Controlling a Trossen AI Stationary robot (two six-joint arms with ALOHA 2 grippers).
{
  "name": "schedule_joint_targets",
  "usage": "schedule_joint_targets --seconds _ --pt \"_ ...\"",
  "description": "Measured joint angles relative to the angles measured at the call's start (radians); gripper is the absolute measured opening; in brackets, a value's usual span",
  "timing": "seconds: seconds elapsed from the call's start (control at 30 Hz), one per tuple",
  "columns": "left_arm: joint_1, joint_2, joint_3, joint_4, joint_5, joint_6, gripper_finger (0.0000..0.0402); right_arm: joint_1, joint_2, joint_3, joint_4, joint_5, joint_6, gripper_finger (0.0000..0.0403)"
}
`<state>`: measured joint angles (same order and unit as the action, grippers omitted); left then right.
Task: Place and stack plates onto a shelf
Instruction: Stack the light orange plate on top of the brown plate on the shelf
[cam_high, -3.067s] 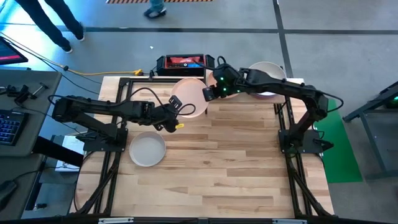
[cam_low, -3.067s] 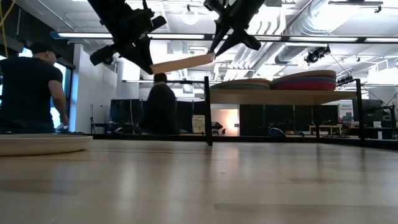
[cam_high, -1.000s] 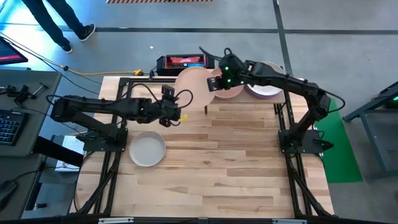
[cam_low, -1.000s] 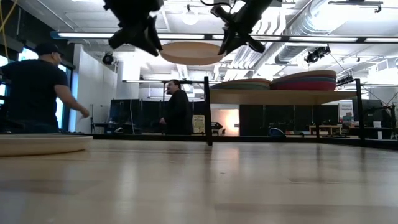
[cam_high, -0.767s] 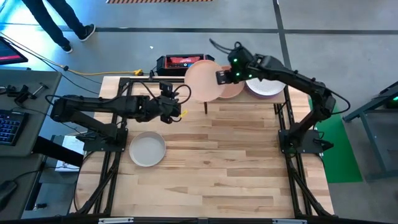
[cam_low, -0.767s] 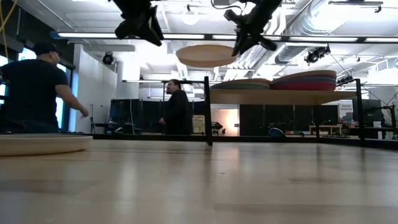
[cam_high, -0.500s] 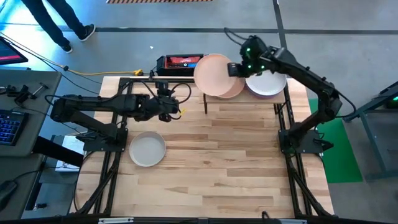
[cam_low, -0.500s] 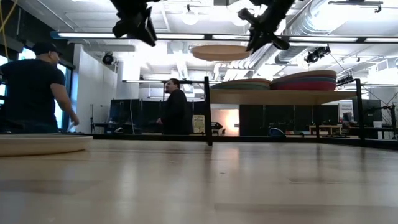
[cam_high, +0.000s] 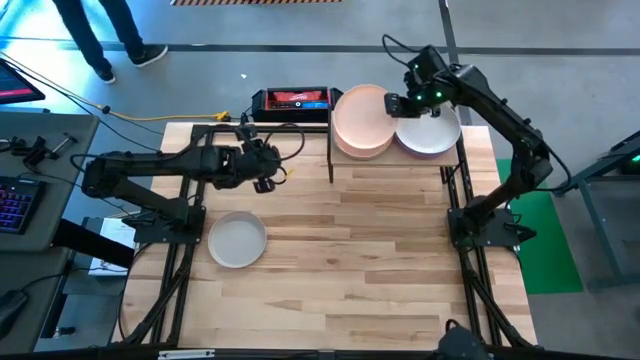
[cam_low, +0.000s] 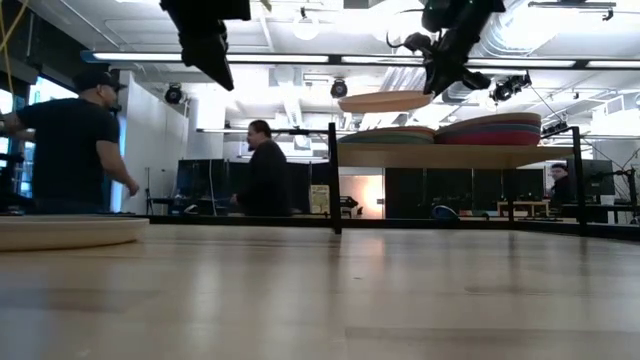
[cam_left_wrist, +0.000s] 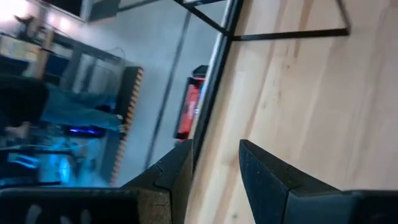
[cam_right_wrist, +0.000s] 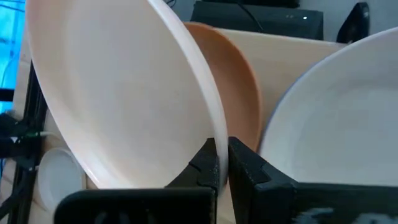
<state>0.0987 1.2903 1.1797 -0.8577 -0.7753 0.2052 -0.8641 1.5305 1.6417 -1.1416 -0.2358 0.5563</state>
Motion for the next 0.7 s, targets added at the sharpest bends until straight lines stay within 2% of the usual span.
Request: schedule_joint_targets --seconds 0.2,0.7 --pt "0.028 0.0 0.0 0.001 0.081 -0.088 0.0122 -0.02 0.032 0.0 0.0 0.0 -0.038 0.0" --pt "0.079 0.0 0.0 0.001 0.085 -0.126 0.0122 -0.019 0.098 0.0 -0.014 -0.006 -0.095 0.0"
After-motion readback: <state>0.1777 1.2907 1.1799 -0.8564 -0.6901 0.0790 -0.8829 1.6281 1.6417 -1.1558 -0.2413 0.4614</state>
